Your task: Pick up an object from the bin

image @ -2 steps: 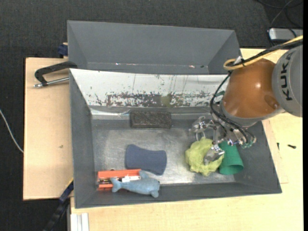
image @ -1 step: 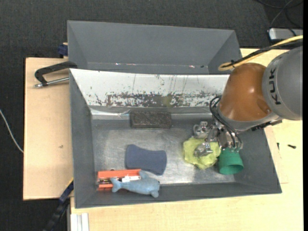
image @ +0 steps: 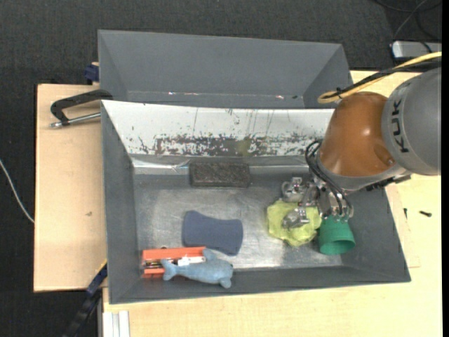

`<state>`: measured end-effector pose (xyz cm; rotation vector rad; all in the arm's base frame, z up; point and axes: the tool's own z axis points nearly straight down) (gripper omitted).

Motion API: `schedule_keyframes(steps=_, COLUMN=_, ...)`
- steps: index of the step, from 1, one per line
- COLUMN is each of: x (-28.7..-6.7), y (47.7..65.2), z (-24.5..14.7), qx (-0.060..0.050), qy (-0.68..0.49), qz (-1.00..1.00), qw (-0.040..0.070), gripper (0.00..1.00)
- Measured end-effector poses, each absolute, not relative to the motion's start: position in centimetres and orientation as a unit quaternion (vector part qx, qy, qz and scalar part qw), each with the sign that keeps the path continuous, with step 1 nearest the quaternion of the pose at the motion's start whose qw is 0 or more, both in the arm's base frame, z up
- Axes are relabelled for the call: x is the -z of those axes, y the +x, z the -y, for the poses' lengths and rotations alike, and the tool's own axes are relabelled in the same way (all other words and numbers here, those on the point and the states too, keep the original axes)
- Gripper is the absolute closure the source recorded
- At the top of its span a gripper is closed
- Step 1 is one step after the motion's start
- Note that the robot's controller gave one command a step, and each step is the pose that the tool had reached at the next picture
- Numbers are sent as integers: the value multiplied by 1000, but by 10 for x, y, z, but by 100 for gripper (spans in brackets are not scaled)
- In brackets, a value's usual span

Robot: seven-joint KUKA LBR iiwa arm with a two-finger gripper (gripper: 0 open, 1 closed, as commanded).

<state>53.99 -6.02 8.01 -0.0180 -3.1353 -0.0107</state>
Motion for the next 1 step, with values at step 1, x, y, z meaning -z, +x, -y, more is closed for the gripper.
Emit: schedule_keyframes(steps=1, x=-84, y=539, z=60, qx=3, qy=-5, qz=1000, qw=3, gripper=100)
